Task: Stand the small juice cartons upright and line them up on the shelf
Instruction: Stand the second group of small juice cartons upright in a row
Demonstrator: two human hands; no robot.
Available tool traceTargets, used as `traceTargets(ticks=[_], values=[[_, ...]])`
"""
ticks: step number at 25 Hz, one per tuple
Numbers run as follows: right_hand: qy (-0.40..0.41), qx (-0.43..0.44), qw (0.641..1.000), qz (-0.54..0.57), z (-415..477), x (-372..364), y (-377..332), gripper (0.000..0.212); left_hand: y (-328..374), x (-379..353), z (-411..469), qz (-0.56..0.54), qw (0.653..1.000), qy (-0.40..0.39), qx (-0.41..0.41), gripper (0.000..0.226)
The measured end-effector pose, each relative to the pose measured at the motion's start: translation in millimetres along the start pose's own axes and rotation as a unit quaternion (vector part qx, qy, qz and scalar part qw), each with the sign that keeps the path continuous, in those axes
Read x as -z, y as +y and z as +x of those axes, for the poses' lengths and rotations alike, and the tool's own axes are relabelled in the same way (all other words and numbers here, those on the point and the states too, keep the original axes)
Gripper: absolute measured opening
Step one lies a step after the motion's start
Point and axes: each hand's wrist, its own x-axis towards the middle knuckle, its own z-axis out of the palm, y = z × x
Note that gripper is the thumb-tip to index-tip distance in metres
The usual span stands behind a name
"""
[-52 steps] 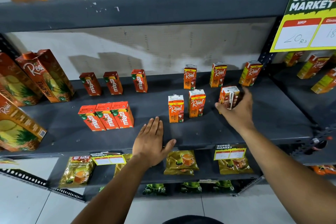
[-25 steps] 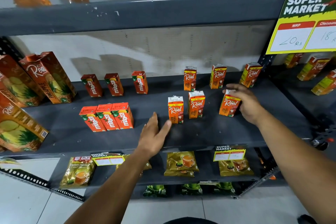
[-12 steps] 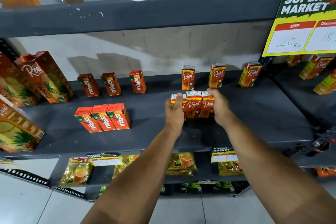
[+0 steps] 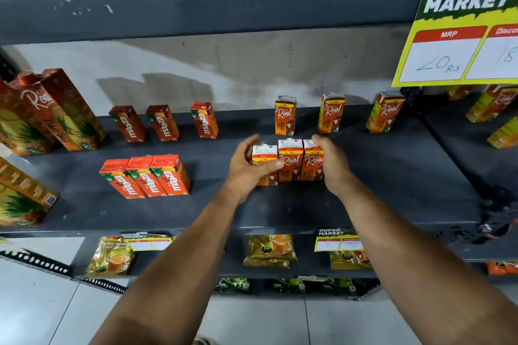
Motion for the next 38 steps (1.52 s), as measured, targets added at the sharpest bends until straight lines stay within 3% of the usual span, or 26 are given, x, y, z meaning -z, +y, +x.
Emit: traceTargets(ticks=[3, 9, 14, 16, 19, 21, 24, 26, 29, 38], values=[[-0.010, 0.002, 1.000, -0.015, 2.6, 1.4, 2.0, 0.059, -1.7, -1.2, 11.5, 0.044, 0.997, -0.050, 0.029, 0.067], [-0.054, 0.043, 0.998, 0.002, 1.6, 9.0, 4.2, 0.053, -9.9, -6.0, 16.8, 0.067, 0.996, -0.033, 0.040, 0.049], [0.010, 0.045, 0.999, 0.020, -4.8, 35.0, 20.6, 0.087, -22.2, -34.7, -7.0, 0.048, 0.998, -0.037, 0.016, 0.052], [0.030, 0.046, 0.998, 0.043, -11.4, 53.4, 24.8, 0.082, -28.8, -51.2, -18.8, 0.039, 0.998, -0.043, 0.016, 0.048], [0.040, 0.076, 0.995, 0.048, -20.3, 82.0, 27.2, 0.053, -31.3, -77.7, -31.7, 0.043, 0.997, -0.053, 0.025, 0.049], [0.044, 0.077, 0.995, 0.055, -27.5, 96.9, 27.5, 0.059, -31.7, -92.1, -36.6, 0.033, 0.997, -0.067, 0.029, 0.049], [0.020, 0.100, 0.994, 0.048, -33.7, 110.8, 29.4, 0.038, -31.0, -104.0, -42.2, 0.032, 0.996, -0.076, 0.030, 0.049], [0.031, 0.100, 0.994, 0.043, -39.0, 113.2, 30.1, 0.049, -31.1, -105.6, -44.2, 0.035, 0.996, -0.075, 0.030, 0.048], [0.047, 0.093, 0.993, 0.047, -40.5, 118.4, 37.3, 0.090, -31.1, -106.2, -48.1, 0.033, 0.996, -0.082, 0.031, 0.047], [0.036, 0.099, 0.993, 0.060, -39.6, 123.3, 43.1, 0.103, -32.4, -108.6, -58.0, 0.022, 0.996, -0.082, 0.013, 0.052]])
